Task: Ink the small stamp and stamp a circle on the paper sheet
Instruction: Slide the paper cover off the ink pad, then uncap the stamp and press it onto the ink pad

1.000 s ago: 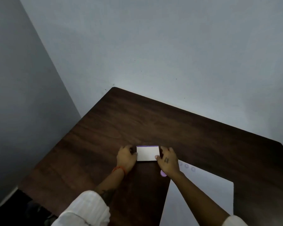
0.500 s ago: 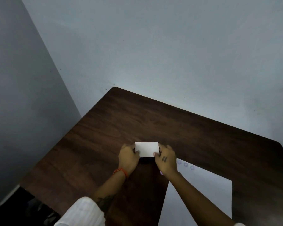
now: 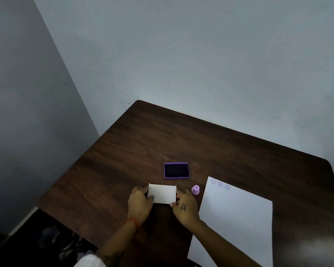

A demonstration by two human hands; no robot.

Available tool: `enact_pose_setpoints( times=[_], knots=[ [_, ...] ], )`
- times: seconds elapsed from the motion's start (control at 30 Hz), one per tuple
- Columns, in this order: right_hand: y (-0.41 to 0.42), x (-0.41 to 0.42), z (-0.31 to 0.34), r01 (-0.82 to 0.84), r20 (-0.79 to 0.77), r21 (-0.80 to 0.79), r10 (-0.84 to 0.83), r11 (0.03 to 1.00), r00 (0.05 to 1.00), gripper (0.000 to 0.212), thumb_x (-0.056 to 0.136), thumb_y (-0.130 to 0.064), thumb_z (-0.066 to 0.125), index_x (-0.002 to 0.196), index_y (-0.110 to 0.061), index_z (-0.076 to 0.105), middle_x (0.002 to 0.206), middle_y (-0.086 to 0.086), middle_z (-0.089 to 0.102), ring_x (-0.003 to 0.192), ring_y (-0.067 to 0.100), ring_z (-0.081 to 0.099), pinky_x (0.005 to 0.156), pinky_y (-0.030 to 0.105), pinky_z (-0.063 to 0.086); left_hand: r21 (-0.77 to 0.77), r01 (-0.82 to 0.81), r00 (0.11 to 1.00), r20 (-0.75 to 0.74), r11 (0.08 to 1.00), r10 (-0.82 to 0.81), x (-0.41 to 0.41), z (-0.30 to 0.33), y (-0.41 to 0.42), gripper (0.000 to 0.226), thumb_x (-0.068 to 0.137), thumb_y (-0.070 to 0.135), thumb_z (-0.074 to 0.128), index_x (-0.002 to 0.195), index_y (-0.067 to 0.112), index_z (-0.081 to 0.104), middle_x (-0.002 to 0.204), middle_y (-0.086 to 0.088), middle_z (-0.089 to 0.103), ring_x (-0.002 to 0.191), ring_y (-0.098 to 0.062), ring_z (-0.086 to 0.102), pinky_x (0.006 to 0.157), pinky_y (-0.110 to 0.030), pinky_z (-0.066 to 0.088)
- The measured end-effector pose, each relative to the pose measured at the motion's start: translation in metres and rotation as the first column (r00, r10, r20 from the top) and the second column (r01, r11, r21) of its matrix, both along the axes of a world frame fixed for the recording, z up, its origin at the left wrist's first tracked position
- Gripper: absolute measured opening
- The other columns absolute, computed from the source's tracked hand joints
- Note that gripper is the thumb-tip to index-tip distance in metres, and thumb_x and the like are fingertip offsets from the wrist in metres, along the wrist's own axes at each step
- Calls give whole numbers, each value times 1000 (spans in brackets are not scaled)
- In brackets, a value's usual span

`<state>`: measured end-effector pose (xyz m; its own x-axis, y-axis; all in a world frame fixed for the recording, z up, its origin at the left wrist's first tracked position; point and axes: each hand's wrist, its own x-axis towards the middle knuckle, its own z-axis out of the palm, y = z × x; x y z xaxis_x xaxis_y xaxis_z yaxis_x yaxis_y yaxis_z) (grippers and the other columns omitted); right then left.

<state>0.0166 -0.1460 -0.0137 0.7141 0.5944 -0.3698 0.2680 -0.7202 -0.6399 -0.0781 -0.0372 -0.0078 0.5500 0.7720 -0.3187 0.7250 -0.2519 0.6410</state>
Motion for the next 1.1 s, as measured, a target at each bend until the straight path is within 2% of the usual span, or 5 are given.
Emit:
enact_pose_setpoints(
  times=[0.3, 0.6, 0.7, 0.93, 1.1],
  knots=[
    [-5, 8, 13, 4, 14, 85, -5, 996, 1000, 30, 83, -15, 66, 112, -11, 60, 120, 10, 63, 110, 22, 59, 105, 34, 42, 55, -12, 1000, 29, 998, 11, 6, 3, -4, 56, 83, 21, 63, 134, 18, 41, 137, -11, 43, 120, -27, 49, 102, -41, 46],
    [-28, 43, 26, 247, 166, 221, -286, 944, 944, 39, 81, -17, 68, 119, -14, 58, 129, 9, 57, 111, 24, 59, 93, 31, 50, 82, 328, 922, 191, 941, -338, 57, 18, -38, 61, 82, 12, 64, 136, 19, 37, 143, -3, 39, 131, -20, 38, 108, -33, 34],
    [-34, 45, 20, 271, 127, 188, -297, 944, 946, 33, 86, -28, 62, 114, -11, 61, 123, 11, 62, 108, 25, 60, 94, 32, 49, 31, 409, 896, 175, 912, -408, 68, 12, -49, 50, 83, 8, 60, 130, 18, 46, 139, -4, 47, 125, -20, 46, 107, -32, 36],
    [-39, 46, 9, 161, 107, 226, -189, 961, 976, 16, 86, -19, 62, 95, -8, 69, 98, 11, 72, 82, 16, 64, 86, 29, 57, 42, 425, 893, 145, 904, -427, 82, -3, -58, 24, 89, 18, 53, 111, 12, 62, 118, -9, 65, 105, -22, 59, 91, -18, 36],
    [-36, 59, 3, 140, 75, 207, -158, 968, 985, 11, 85, -17, 64, 88, -8, 69, 85, 6, 70, 71, 11, 60, 67, 12, 49, 49, 402, 896, 184, 914, -404, 88, -8, -54, 21, 87, 19, 57, 106, 14, 63, 111, -6, 67, 99, -18, 60, 92, -20, 42]
  ],
)
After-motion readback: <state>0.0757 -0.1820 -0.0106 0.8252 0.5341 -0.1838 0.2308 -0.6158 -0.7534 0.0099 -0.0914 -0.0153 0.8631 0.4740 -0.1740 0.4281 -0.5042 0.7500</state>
